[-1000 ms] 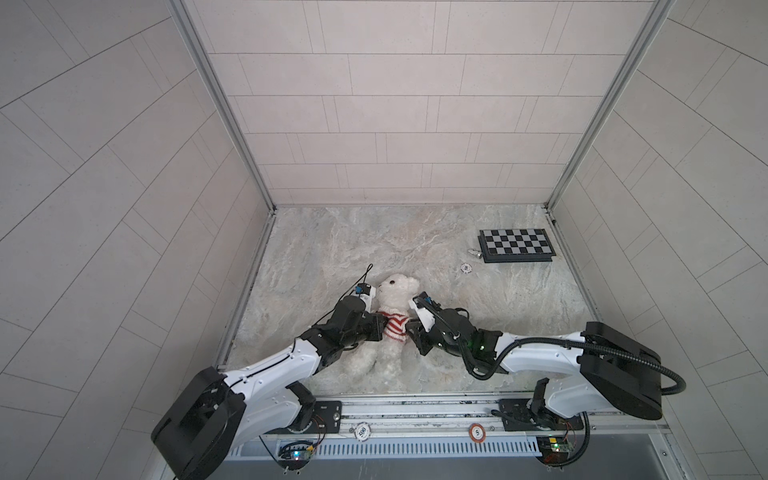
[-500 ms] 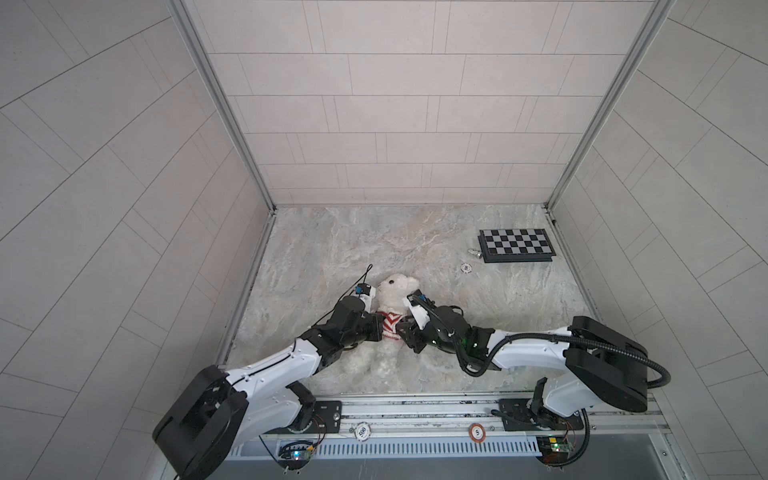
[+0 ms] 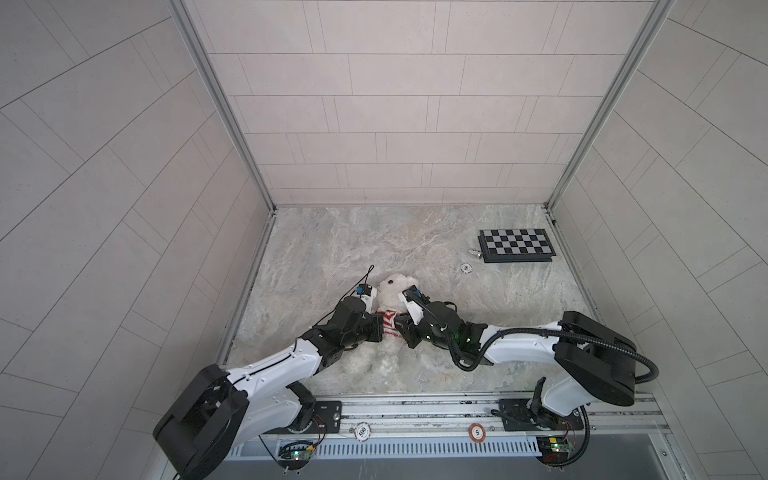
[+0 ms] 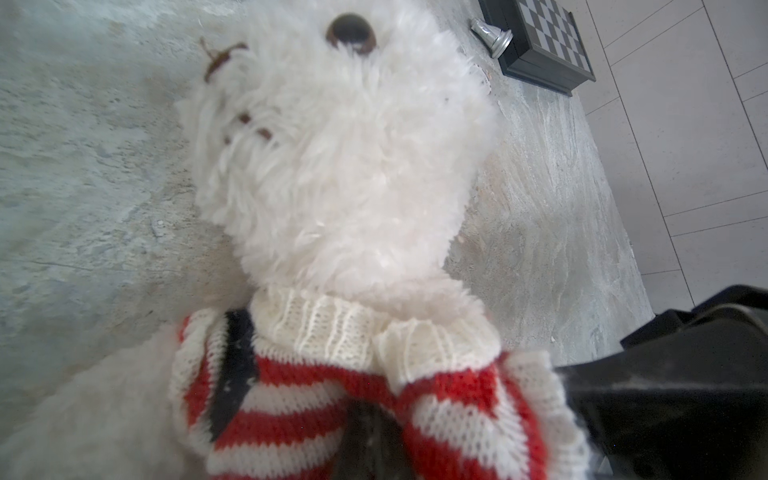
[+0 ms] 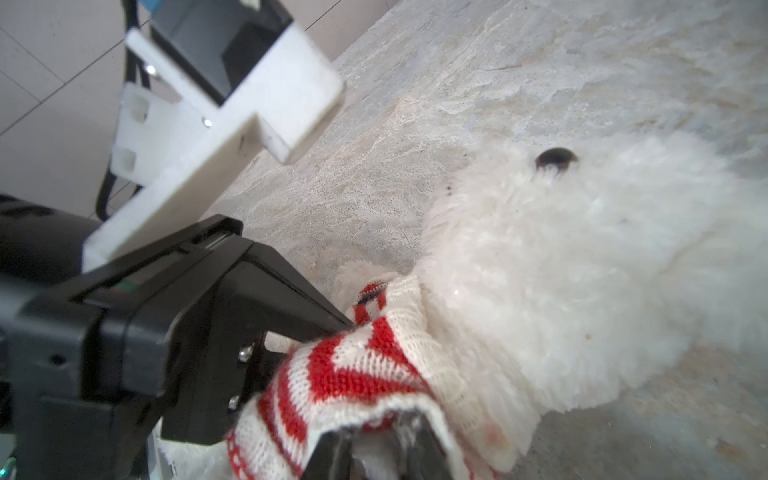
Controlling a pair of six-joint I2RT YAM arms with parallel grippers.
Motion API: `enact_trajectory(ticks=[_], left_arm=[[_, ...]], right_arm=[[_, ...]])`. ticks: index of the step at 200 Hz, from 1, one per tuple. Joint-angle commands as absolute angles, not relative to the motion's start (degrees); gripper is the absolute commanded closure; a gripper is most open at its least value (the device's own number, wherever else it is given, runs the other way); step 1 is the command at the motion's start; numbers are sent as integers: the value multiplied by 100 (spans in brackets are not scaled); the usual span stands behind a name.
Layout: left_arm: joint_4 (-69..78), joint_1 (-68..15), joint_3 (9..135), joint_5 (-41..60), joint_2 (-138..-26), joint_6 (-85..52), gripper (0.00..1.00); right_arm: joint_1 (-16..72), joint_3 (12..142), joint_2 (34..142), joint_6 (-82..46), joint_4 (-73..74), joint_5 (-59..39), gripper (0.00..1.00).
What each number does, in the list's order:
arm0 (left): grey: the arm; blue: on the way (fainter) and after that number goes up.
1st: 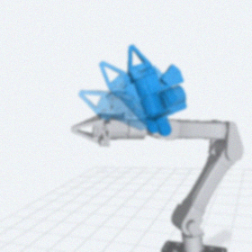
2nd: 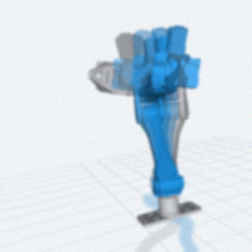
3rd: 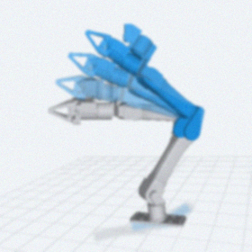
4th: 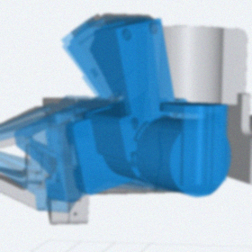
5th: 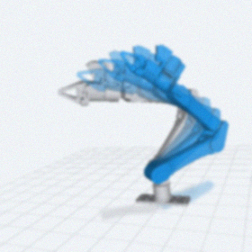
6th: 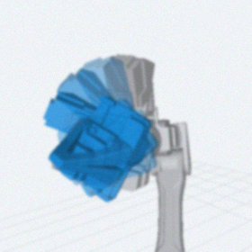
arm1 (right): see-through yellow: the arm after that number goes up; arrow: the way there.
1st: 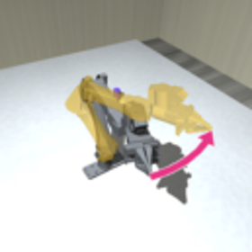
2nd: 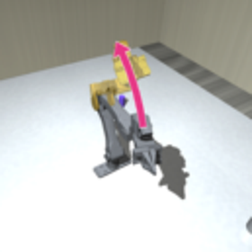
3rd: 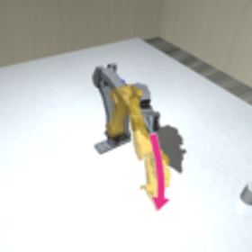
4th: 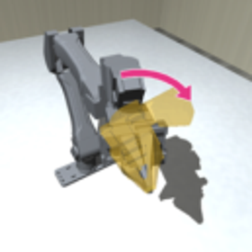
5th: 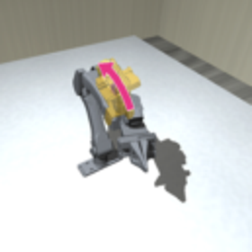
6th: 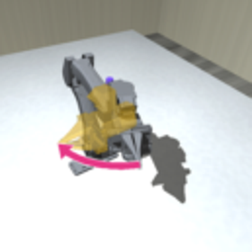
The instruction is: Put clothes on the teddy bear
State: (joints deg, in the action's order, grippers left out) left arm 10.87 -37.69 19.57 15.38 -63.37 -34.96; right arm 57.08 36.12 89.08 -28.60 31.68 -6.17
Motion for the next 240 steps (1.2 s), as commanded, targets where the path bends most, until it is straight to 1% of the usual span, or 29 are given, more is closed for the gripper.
enact_trajectory(ticks=[1, 41, 53, 100, 153, 193, 199, 201, 207, 240], left_arm=[[1109, -3894, 1901, 1864, -6409, -3432, 100], [1031, -3854, 1916, 1659, -6323, -3511, 100], [965, -3778, 1907, 1611, -6241, -3532, 100], [677, -3322, 1829, 1568, -6125, -3489, 100], [565, -3108, 1862, 1495, -6163, -3448, 100], [481, -2918, 1796, 1367, -6098, -3500, 100], [520, -2918, 1764, 1371, -6130, -3523, 100], [536, -2777, 1755, 1373, -6138, -3535, 100], [574, -2697, 1734, 1386, -6164, -3555, 100], [650, -2696, 1810, 1547, -6077, -3526, 100]], right_arm=[[5717, 3735, 8966, -2888, 3153, -646, 85], [5713, 3649, 8786, -2830, 2981, -579, 97], [5711, 3585, 8659, -2813, 2921, -551, 100], [5713, 3225, 7936, -2579, 2489, -553, 100], [5704, 2999, 7214, -2448, 2236, -901, 100], [5695, 2829, 6778, -2461, 2015, -848, 100], [5687, 2780, 6724, -2478, 2025, -797, 100], [5687, 2772, 6711, -2485, 2033, -782, 100], [5678, 2744, 6681, -2499, 2043, -739, 100], [5660, 2779, 6811, -2514, 2165, -668, 100]])
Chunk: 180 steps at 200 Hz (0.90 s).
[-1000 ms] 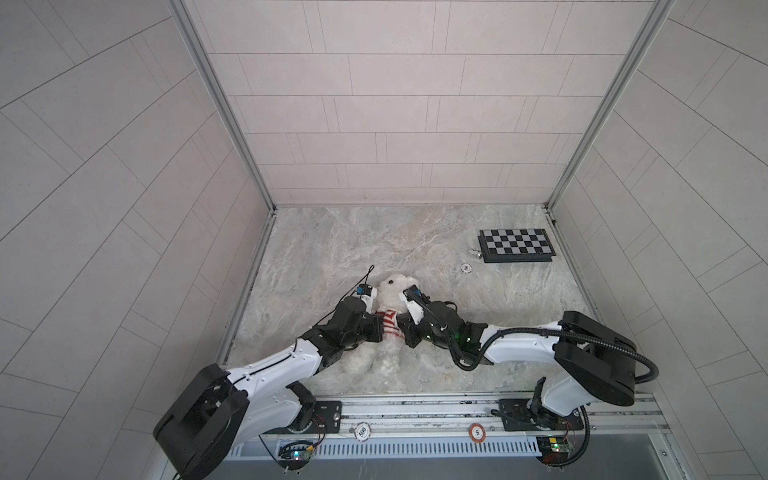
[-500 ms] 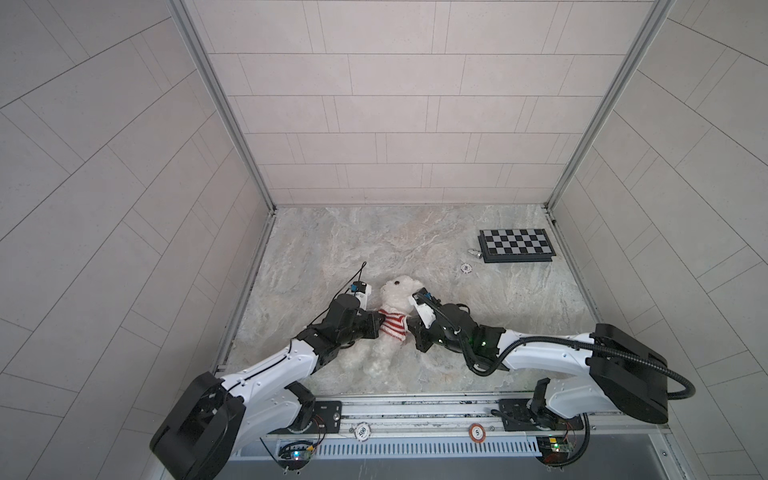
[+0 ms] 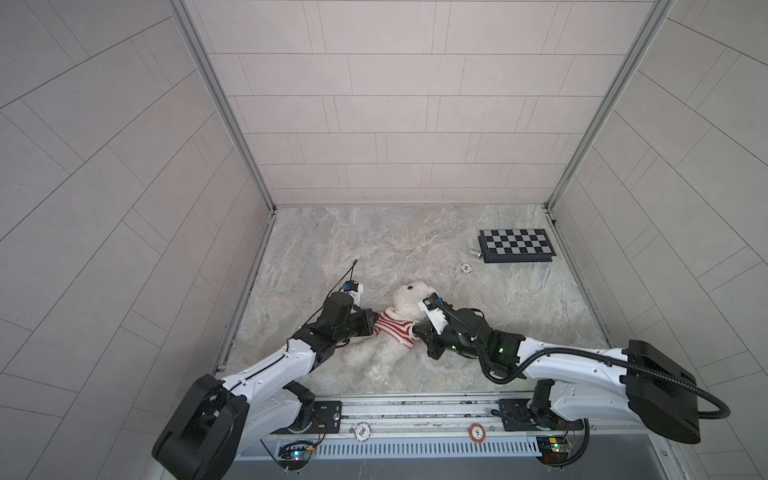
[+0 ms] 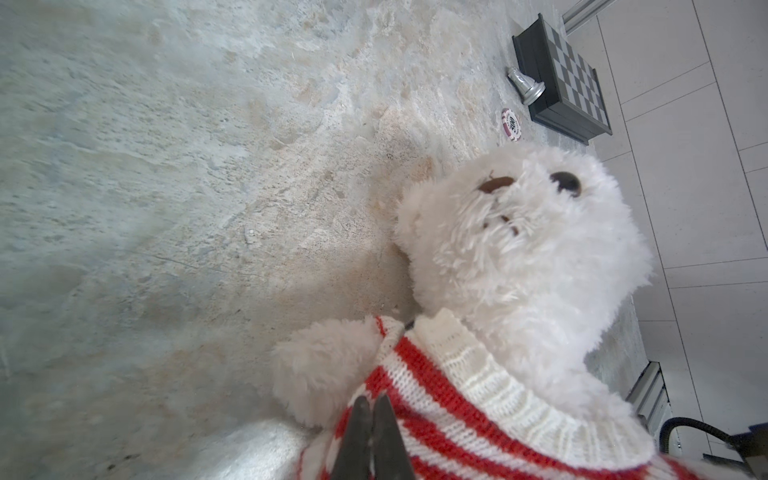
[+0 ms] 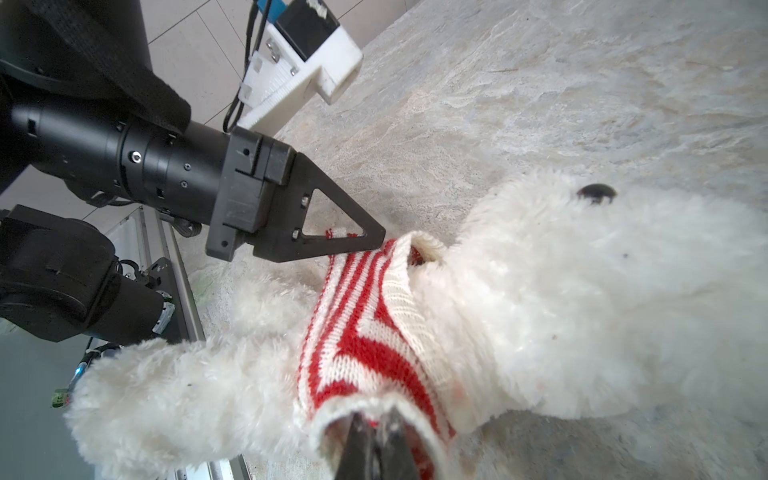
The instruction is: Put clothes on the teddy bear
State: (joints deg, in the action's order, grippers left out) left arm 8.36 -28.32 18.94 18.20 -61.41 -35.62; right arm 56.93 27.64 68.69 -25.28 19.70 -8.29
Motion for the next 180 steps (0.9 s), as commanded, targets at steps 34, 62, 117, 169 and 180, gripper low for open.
enact_trajectory(ticks=[34, 62, 117, 169, 180], left_arm=[[324, -3144, 2071, 1647, -5567, -3309, 96], [44, -3785, 2349, 1511, -5253, -3174, 62], [46, -4540, 2760, 1396, -5940, -3123, 48], [-518, -4309, 3370, 1653, -6854, -2869, 88], [-421, -4163, 3387, 1770, -6952, -2961, 92]], right_arm=[[5643, 2938, 7129, -2579, 2259, -561, 100], [5555, 2969, 7277, -2697, 2262, -501, 100], [5528, 3133, 7444, -2740, 2149, -507, 100], [5467, 3265, 7664, -3011, 2251, -292, 100], [5461, 3295, 7673, -2997, 2174, -241, 100]])
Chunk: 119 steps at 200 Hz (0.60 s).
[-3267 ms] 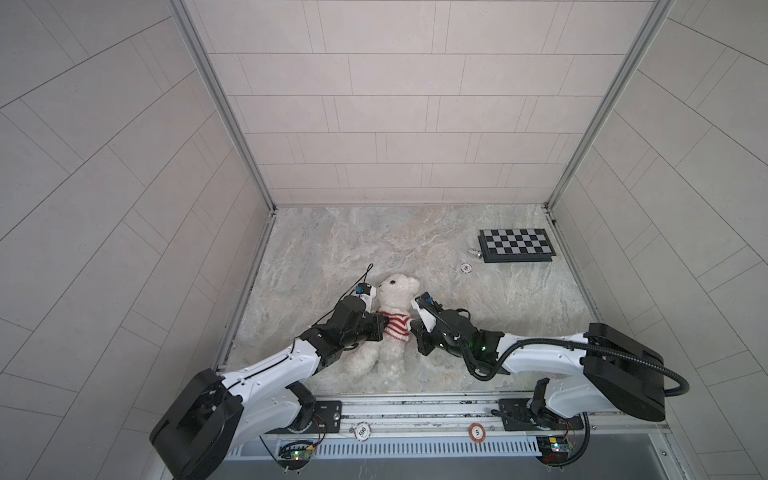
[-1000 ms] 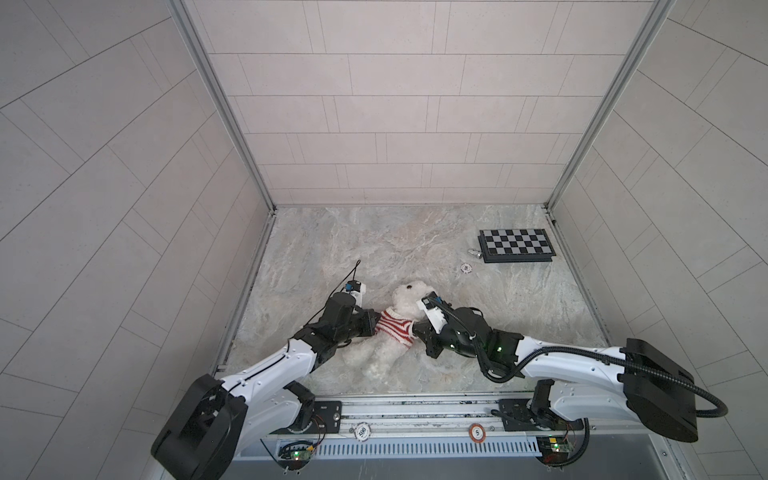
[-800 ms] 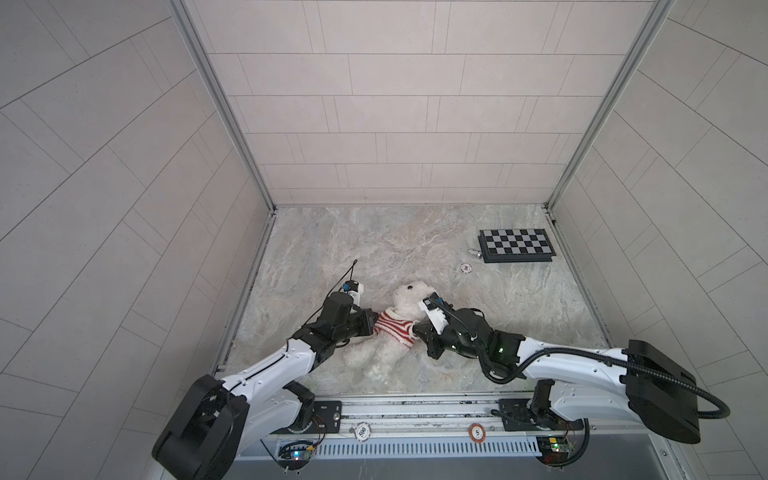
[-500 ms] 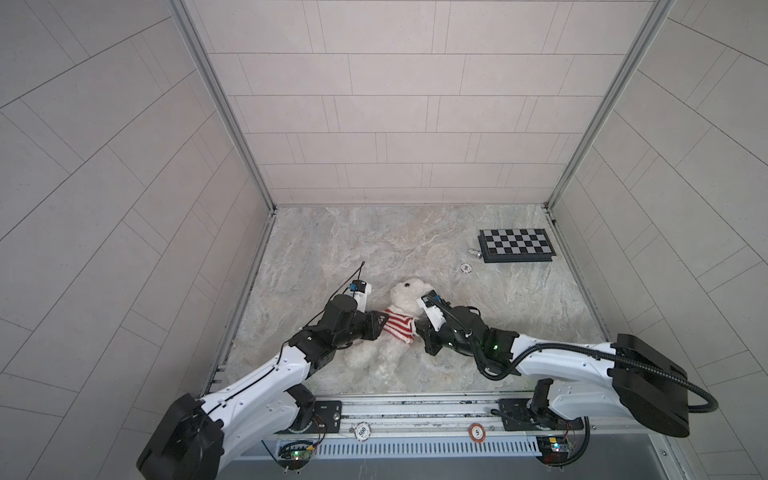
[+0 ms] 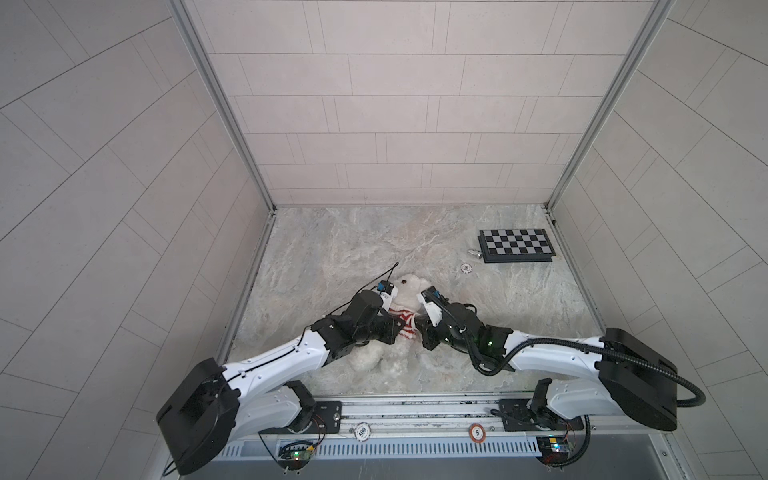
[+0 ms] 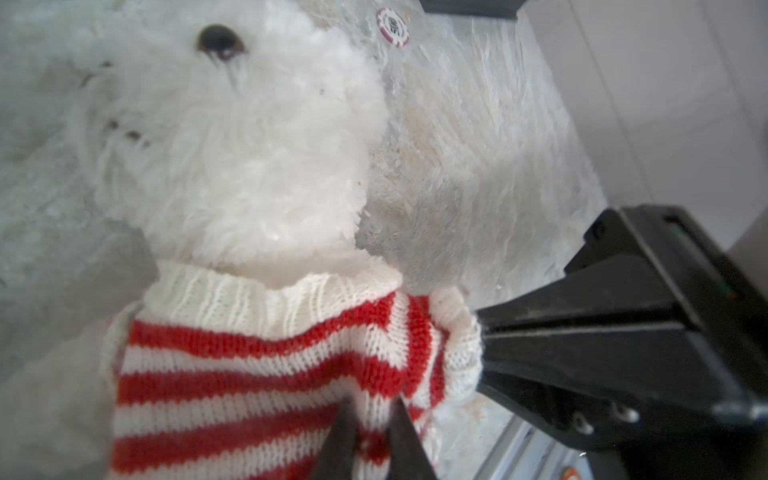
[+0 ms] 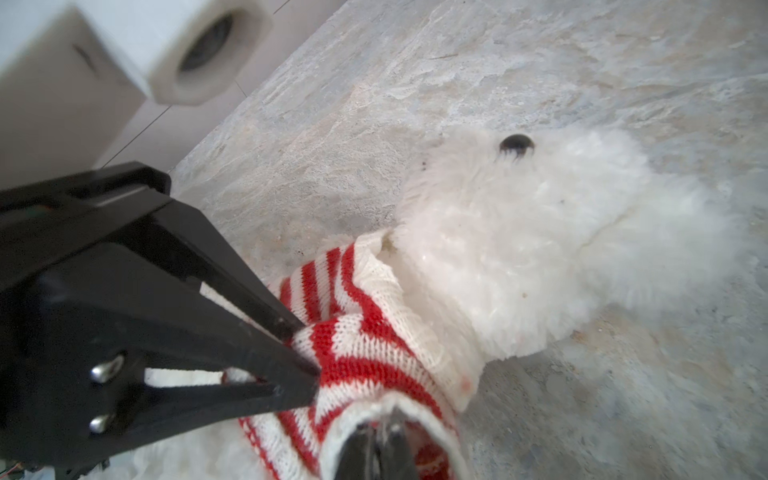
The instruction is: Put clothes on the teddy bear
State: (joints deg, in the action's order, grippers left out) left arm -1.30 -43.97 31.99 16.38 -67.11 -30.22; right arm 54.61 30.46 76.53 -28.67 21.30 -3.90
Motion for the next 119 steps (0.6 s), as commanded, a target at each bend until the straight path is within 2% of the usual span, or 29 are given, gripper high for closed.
enact_trajectory(ticks=[1, 24, 92, 119], left_arm=[[-408, -4142, 3386, 1782, -6957, -2975, 93], [-318, -3981, 3521, 1814, -7197, -3051, 100], [493, -4058, 3095, 328, -7392, -3890, 100], [858, -4074, 2991, 227, -7493, -4050, 100]], right_arm=[[5460, 3300, 7673, -2997, 2164, -235, 100], [5449, 3366, 7639, -2958, 1993, -90, 100], [5302, 3809, 8191, -2961, 2289, -464, 100], [5300, 3811, 8299, -2954, 2295, -652, 100]])
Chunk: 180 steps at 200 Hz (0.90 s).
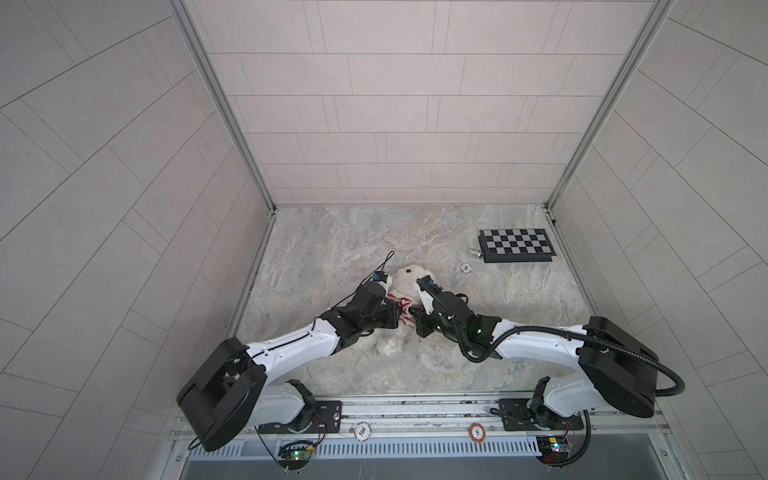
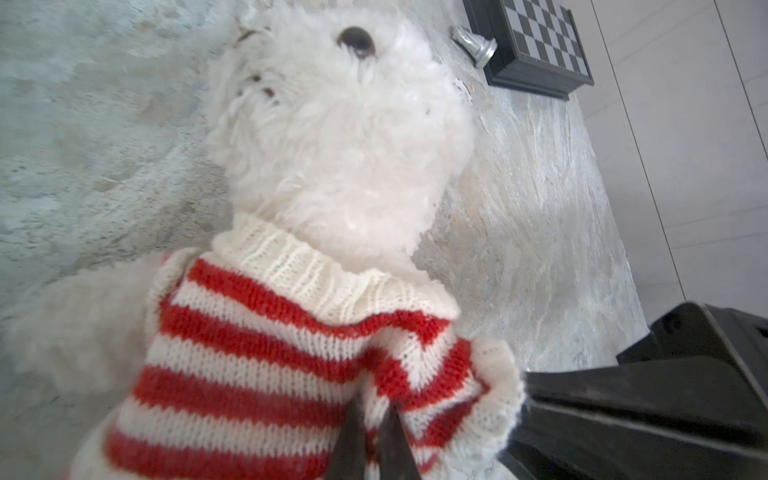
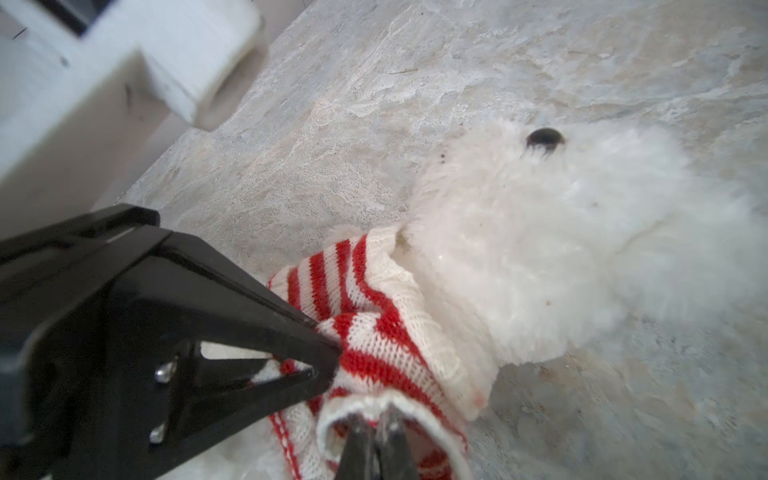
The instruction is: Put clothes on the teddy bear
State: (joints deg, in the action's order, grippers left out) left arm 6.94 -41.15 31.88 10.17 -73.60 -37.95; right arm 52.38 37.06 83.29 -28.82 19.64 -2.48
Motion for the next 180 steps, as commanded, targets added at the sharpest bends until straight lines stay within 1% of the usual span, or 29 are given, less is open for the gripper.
enact_trajectory(ticks=[1, 31, 36, 57, 89, 119, 139, 180], left_arm=[[868, -4072, 2989, 232, -7491, -4042, 100], [710, -4000, 3074, 286, -7169, -3637, 100], [615, -3986, 3124, 318, -7143, -3548, 100], [470, -3921, 3243, 555, -7227, -3312, 100], [573, -3850, 3150, 857, -7131, -3375, 100], [570, -3734, 3067, 1034, -6942, -3418, 100], [668, -3610, 2938, 1146, -6864, -3503, 100], [530, -3486, 2751, 1376, -6642, -3385, 100]], right_arm=[[5300, 3804, 8298, -2954, 2294, -656, 100], [5301, 3580, 8085, -2963, 2598, -625, 100], [5305, 3389, 8034, -2973, 2617, -609, 100], [5310, 3168, 7792, -2997, 2614, -596, 100], [5300, 3123, 7539, -2818, 2361, -577, 100], [5275, 3216, 7533, -2603, 2148, -685, 100], [5153, 3146, 7548, -2644, 2320, -1006, 100], [4838, 2691, 7260, -3015, 2773, -1179, 100]])
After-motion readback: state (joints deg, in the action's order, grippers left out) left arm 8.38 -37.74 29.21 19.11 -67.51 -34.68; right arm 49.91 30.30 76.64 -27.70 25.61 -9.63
